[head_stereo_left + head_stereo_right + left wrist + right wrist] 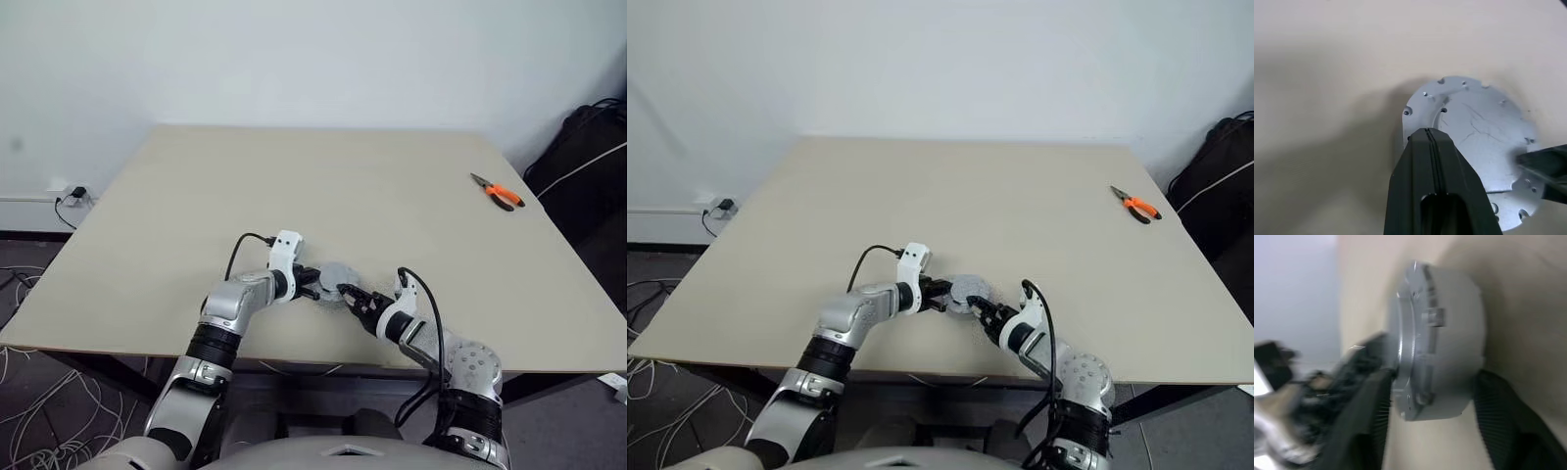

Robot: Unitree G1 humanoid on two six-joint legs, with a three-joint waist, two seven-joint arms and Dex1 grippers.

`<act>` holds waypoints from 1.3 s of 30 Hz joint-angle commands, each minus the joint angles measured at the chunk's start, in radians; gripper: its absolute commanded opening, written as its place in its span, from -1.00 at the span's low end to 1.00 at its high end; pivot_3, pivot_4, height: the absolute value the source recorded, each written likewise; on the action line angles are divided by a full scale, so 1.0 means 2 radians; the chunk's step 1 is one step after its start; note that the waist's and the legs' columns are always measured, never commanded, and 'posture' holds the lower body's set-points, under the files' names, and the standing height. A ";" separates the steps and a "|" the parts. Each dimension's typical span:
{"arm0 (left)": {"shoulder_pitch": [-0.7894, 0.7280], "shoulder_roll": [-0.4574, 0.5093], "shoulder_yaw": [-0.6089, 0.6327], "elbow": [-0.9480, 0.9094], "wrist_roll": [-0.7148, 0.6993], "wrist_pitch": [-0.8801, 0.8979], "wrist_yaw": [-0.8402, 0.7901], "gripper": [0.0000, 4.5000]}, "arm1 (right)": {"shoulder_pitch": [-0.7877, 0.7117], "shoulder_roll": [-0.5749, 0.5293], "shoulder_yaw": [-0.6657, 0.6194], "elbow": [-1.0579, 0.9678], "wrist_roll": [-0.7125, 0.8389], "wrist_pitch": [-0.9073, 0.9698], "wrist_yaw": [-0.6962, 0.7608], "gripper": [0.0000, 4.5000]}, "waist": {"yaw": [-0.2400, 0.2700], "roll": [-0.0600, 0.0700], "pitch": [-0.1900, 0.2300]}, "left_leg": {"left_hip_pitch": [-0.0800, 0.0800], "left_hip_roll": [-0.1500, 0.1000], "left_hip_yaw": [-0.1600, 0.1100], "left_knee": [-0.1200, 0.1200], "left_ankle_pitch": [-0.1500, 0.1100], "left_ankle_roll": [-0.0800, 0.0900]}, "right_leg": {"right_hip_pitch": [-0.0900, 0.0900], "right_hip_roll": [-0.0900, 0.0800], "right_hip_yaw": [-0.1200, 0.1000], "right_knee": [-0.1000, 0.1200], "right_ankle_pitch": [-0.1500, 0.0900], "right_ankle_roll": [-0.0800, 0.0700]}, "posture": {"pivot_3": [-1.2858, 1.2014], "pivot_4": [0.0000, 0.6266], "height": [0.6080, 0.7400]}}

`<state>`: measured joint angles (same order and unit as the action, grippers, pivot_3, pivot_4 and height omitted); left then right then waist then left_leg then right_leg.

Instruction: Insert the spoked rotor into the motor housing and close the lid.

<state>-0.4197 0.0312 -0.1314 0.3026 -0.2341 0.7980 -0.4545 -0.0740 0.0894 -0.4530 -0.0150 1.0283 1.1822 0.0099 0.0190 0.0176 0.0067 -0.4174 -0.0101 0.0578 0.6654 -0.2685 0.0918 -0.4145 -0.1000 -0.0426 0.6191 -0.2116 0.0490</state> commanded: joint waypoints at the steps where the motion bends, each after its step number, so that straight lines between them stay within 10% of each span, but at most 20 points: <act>1: 0.008 -0.011 -0.017 0.007 0.000 0.010 -0.005 -1.00 | 0.006 0.042 0.026 -0.019 0.027 0.006 -0.007 -0.37 | 0.001 0.000 0.000 | 0.000 0.000 0.000 0.000 0.000 0.000 | 0.000 0.000 0.000 -0.001 0.000 0.000 | 0.03 -1.00 1.00; 21: 0.023 -0.020 0.006 -0.023 -0.013 -0.004 0.003 -1.00 | 0.026 0.029 0.043 -0.027 0.056 -0.025 -0.036 -0.44 | 0.000 0.001 0.000 | 0.000 0.000 0.000 -0.002 0.000 0.000 | 0.001 0.000 0.000 -0.004 0.001 0.000 | 0.03 -1.00 1.00; 28: 0.093 -0.065 0.053 -0.092 0.020 -0.177 0.109 -1.00 | 0.040 0.027 0.044 -0.035 0.072 -0.037 -0.044 -0.44 | -0.003 0.000 0.001 | -0.002 0.000 0.000 -0.003 0.000 0.000 | -0.001 0.000 0.000 -0.005 0.001 0.000 | 0.03 -1.00 1.00; 35: 0.182 -0.086 0.137 -0.178 -0.172 -0.065 0.074 -1.00 | 0.048 0.028 0.048 -0.050 0.111 -0.047 -0.047 -0.44 | -0.004 0.001 0.000 | -0.007 0.000 0.000 -0.002 0.000 -0.001 | -0.006 0.000 0.000 -0.004 0.001 0.000 | 0.03 -1.00 1.00; 39: 0.227 -0.096 0.175 -0.215 -0.305 0.023 0.083 -0.61 | 0.048 0.032 0.049 -0.072 0.159 -0.059 -0.037 -0.45 | -0.004 0.001 0.002 | -0.007 0.000 0.000 -0.001 0.000 0.000 | -0.006 0.000 0.000 -0.004 0.001 0.000 | 0.03 -1.00 1.00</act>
<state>0.0277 -0.0737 0.2161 -0.0571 -0.7322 0.7822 -0.2848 0.0356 0.0852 -0.3725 -0.0687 1.2548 1.0871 -0.0947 0.0118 0.0203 0.0100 -0.4319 -0.0099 0.0585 0.6631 -0.2677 0.0909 -0.4260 -0.0991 -0.0423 0.6112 -0.2104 0.0497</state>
